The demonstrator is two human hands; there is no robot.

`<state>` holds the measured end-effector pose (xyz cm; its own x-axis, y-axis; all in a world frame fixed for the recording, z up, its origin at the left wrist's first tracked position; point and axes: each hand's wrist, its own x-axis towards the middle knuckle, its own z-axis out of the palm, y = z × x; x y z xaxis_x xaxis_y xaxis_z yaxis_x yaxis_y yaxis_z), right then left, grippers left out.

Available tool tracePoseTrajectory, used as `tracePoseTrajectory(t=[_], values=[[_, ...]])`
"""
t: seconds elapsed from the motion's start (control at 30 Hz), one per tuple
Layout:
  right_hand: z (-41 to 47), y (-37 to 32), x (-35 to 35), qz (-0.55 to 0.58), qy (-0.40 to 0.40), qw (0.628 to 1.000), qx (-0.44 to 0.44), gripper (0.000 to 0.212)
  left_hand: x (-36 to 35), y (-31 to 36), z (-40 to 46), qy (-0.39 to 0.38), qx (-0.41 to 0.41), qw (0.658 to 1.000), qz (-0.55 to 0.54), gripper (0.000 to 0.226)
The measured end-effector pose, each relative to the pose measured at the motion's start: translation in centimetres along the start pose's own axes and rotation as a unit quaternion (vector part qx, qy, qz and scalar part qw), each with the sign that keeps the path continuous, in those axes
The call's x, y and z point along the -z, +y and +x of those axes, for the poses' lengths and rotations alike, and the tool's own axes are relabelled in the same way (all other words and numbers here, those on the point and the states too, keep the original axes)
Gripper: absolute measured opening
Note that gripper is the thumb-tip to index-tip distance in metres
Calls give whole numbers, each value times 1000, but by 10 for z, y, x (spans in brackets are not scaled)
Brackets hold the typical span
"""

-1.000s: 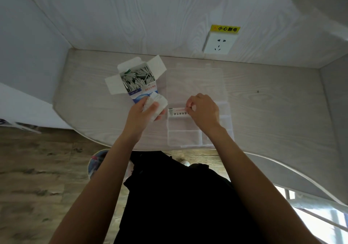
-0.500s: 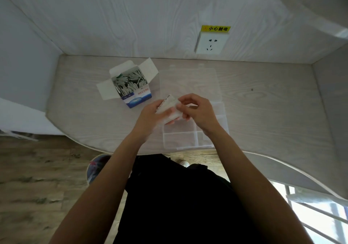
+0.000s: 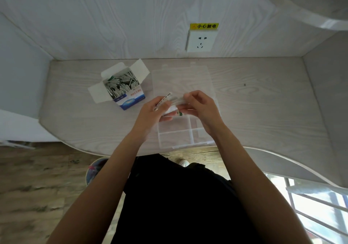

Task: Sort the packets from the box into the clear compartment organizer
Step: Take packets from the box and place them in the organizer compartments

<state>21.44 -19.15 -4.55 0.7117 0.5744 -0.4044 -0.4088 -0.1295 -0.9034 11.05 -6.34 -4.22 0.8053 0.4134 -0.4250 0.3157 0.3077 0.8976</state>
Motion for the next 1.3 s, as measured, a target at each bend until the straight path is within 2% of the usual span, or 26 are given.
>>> tracePoseTrajectory(t=[0.1,0.23,0.33,0.4,0.47,0.57,0.77,0.87,1.03,1.13,1.3], values=[[0,-4,5,-21,2,1000,-20,9,-3,-3,1,-11,-7,1000,21,21],[-2,-7,28,-67,4,998,-9,7,-5,-8,4,-4,-11,1000,23,19],[-4,-8,52,-136,57,989,28,4,-7,-9,8,13,-12,999,28,19],[1,-6,68,-186,112,975,50,12,-8,-10,10,26,-12,999,37,21],[8,-2,79,-259,125,956,63,14,-9,-11,10,30,-12,999,39,21],[19,2,84,-347,75,931,87,7,-11,-12,10,37,-10,999,36,21],[33,12,84,-450,13,874,181,18,-10,-12,6,63,-12,997,31,15],[36,13,85,-502,-7,844,192,22,-7,-15,4,87,-26,993,78,12],[36,14,80,-544,-49,819,172,8,0,-22,4,102,-14,989,109,14],[38,8,75,-626,-59,761,161,9,0,-23,1,97,-11,989,112,16],[47,1,66,-778,-103,592,185,15,0,-22,-1,97,-9,984,152,14]])
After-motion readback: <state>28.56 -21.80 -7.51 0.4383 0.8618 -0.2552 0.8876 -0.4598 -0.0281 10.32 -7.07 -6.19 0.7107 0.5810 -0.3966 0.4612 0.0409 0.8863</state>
